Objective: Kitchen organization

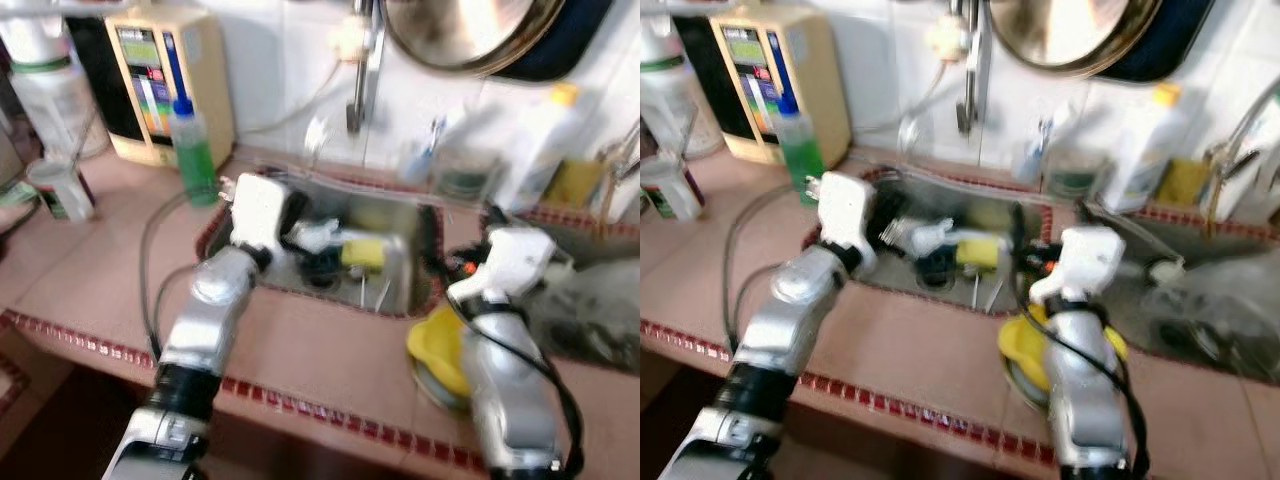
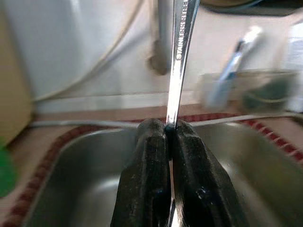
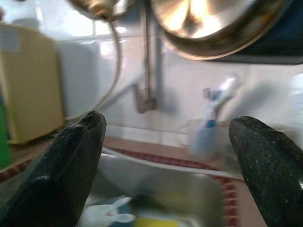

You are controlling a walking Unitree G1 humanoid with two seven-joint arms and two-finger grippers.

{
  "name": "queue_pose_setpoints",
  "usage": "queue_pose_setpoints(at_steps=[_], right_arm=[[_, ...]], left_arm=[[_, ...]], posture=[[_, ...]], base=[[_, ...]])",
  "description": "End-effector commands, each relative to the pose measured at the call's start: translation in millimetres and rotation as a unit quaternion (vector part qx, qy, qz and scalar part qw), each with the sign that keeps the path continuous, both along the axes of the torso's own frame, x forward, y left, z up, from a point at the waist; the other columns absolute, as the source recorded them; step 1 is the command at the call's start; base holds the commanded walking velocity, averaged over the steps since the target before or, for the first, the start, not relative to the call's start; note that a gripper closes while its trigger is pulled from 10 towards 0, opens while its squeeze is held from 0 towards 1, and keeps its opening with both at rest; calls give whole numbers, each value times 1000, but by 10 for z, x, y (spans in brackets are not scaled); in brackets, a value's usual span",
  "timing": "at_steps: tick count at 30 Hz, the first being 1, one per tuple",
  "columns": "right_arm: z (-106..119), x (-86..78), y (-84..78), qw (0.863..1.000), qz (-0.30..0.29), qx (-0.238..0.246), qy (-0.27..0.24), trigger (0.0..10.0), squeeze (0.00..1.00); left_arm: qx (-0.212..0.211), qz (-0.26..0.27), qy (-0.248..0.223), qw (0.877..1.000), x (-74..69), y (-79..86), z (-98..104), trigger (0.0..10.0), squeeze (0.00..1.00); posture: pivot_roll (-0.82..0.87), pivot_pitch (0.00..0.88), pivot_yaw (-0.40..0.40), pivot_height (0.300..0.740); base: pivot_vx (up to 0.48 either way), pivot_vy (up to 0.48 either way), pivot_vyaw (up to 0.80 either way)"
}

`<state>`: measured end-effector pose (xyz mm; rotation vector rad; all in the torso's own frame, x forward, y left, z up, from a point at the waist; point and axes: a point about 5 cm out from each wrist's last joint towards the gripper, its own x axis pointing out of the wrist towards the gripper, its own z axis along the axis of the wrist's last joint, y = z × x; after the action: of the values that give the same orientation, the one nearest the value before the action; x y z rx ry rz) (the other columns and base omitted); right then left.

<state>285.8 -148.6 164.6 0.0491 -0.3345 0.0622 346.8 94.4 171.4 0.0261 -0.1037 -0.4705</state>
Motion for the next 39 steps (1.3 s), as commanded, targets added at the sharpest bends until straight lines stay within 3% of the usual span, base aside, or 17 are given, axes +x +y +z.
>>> queue_pose_setpoints(at_steps=[1, 10, 25, 39], right_arm=[[-9, -9, -53, 1000, -8, -1, 7, 10000, 0], [-132, -76, 15, 998, 2, 4, 62, 10000, 0], [-37, -224, 23, 997, 18, -1, 71, 10000, 0], [37, -658, 54, 991, 38, -21, 125, 10000, 0]], left_arm=[[9, -19, 1, 1000, -13, -98, 3, 10000, 0], [64, -34, 32, 997, 34, -119, -99, 10000, 0], [95, -55, 53, 993, 130, -87, -149, 10000, 0], [136, -59, 56, 987, 362, -144, -145, 10000, 0]], posture=[[-20, 0, 4, 740], [-34, 0, 8, 740], [-77, 0, 14, 740], [-174, 85, 53, 740]], base=[[0, 0, 0], [0, 0, 0], [0, 0, 0], [0, 0, 0]])
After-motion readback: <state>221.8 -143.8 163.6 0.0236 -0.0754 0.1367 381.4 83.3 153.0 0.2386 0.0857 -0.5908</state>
